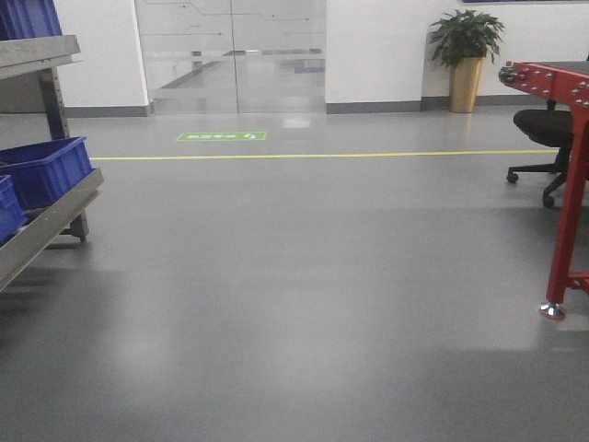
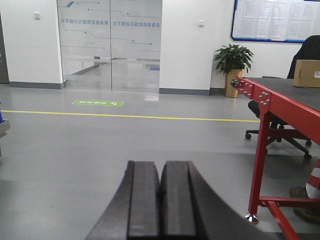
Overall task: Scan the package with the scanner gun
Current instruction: 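Drive the base forward and turn toward the red-framed felt table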
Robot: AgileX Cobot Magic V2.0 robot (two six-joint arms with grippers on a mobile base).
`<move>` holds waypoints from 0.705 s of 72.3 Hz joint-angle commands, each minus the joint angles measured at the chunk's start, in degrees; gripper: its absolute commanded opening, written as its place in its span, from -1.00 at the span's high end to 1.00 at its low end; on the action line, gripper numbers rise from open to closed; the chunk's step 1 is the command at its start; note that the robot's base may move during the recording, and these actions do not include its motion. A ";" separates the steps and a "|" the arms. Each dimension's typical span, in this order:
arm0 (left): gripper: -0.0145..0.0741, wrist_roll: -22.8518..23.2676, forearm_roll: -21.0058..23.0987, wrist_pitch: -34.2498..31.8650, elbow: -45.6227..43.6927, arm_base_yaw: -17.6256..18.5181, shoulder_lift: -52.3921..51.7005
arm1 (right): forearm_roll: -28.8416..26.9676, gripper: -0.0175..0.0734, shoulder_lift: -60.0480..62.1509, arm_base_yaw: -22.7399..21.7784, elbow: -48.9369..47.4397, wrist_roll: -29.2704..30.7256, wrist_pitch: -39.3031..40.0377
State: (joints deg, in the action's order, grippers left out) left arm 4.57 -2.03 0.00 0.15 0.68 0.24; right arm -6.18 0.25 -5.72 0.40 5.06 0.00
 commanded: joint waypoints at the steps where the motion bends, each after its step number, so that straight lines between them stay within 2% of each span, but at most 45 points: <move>1: 0.92 0.00 0.36 -1.03 -0.15 0.29 -0.24 | -0.32 0.98 -0.25 0.08 -0.40 0.43 1.31; 51: 0.92 0.00 0.36 -1.03 -0.15 0.29 -0.24 | -0.32 0.98 -0.25 0.08 -0.40 0.43 1.31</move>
State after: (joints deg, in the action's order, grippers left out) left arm 4.57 -2.03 0.00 0.15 0.68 0.24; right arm -6.18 0.25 -5.72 0.40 5.06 0.00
